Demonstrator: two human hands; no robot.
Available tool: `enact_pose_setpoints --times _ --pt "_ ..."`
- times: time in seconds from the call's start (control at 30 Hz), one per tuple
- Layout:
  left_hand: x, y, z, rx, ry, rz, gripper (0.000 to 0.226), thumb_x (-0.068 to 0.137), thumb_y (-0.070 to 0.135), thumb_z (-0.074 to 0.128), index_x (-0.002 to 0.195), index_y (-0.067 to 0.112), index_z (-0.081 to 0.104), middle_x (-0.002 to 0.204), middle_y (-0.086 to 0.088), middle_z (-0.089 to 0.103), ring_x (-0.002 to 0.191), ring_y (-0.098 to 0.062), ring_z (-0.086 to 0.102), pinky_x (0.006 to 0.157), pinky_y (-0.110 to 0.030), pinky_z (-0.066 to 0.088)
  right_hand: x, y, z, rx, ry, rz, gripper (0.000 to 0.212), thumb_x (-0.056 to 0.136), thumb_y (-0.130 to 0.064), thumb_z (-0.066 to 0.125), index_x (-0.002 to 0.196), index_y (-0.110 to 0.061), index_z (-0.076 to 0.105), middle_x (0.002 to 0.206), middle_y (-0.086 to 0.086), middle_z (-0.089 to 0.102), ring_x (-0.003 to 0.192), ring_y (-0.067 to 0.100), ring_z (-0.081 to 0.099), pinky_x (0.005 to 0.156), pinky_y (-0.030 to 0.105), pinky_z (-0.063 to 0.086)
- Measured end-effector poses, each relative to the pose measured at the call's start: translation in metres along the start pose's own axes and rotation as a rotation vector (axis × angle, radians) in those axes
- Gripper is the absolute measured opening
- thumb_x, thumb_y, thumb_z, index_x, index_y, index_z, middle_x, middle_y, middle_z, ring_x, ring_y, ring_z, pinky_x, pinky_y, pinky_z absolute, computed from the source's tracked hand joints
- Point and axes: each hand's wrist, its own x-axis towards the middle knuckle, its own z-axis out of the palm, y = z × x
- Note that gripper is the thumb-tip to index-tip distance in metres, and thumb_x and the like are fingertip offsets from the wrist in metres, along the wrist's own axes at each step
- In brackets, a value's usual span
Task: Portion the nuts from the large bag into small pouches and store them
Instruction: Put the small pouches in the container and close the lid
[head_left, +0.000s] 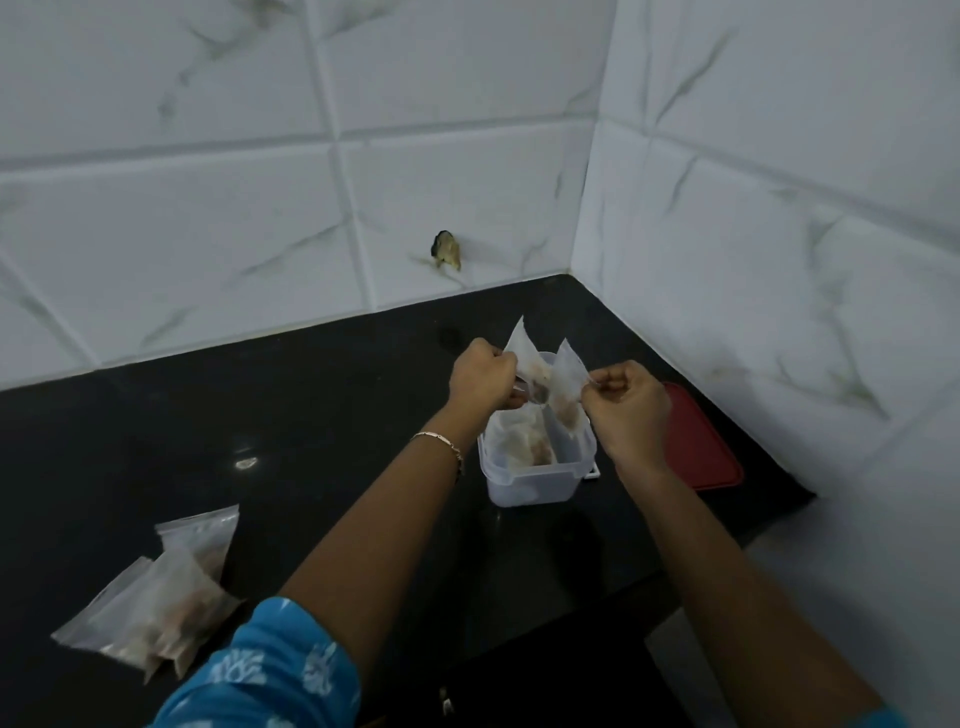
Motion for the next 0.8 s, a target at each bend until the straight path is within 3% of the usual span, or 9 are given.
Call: enact_pose_setpoints --times 0.1,0.23,0.33,0.4,0.5,0.63,0.8 --pt "0.004 -0.004 0.006 0.095 -0.047 -0.026 0.011 0.092 0.009 0.046 0.084 0.016 0.047 0.093 -0.020 0.067 0.074 -0.034 0.072 0.071 -0.048 0.061 -0.009 0.005 0.004 -0.157 -0.030 -0.092 0.011 0.077 -0.005 0.070 0.079 -0.013 0.062 0.075 -0.002 0.065 0.064 0.004 0.057 0.056 0.007 0.039" --pt "0.008 -0.013 0.012 0.202 -0.127 -0.044 0.024 0.095 0.003 0.043 0.077 0.013 0.055 0.087 -0.020 0.069 0.078 -0.036 0.072 0.076 -0.046 0.061 -0.021 0.011 0.009 -0.484 -0.045 -0.253 0.011 0.078 -0.016 0.071 0.078 -0.021 0.061 0.074 -0.008 0.061 0.074 0.009 0.050 0.065 0.025 0.033" --pt "0.020 -0.021 0.019 0.224 -0.169 -0.061 0.018 0.095 0.003 0.044 0.103 -0.001 0.060 0.098 -0.024 0.069 0.082 -0.036 0.072 0.077 -0.047 0.060 -0.025 0.012 0.008 -0.624 -0.085 -0.343 0.003 0.080 -0.020 0.067 0.082 -0.021 0.067 0.079 -0.006 0.066 0.083 0.012 0.050 0.075 0.028 0.026" --pt "0.027 -0.024 0.024 0.279 -0.178 -0.086 0.037 0.093 0.006 0.051 0.129 -0.004 0.048 0.103 -0.022 0.068 0.088 -0.034 0.071 0.078 -0.046 0.060 -0.025 0.012 0.007 -0.696 -0.140 -0.359 0.008 0.084 -0.026 0.065 0.087 -0.024 0.072 0.084 -0.007 0.069 0.096 0.015 0.053 0.081 0.031 0.022" --pt "0.031 -0.026 0.029 0.380 -0.217 -0.095 0.065 0.087 0.007 0.063 0.142 0.001 0.027 0.114 -0.020 0.062 0.101 -0.033 0.066 0.083 -0.046 0.058 -0.020 0.011 0.005 -0.783 -0.276 -0.361 0.019 0.091 -0.039 0.059 0.091 -0.028 0.074 0.093 -0.009 0.069 0.108 0.015 0.048 0.085 0.035 0.016" --pt "0.030 -0.023 0.022 0.471 -0.210 -0.046 0.056 0.086 0.005 0.065 0.136 0.002 0.038 0.115 -0.018 0.060 0.103 -0.031 0.064 0.086 -0.045 0.057 -0.023 0.013 0.005 -0.801 -0.326 -0.359 0.030 0.096 -0.041 0.047 0.085 -0.026 0.070 0.100 -0.006 0.065 0.108 0.016 0.047 0.090 0.040 0.020" --pt "0.010 -0.012 -0.008 0.302 -0.092 0.050 0.035 0.092 0.007 0.058 0.124 0.012 0.044 0.116 -0.014 0.057 0.096 -0.025 0.067 0.084 -0.040 0.058 -0.034 0.007 0.007 -0.664 -0.136 -0.336 0.018 0.092 -0.032 0.053 0.091 -0.023 0.069 0.105 -0.003 0.061 0.104 0.018 0.050 0.086 0.035 0.016"
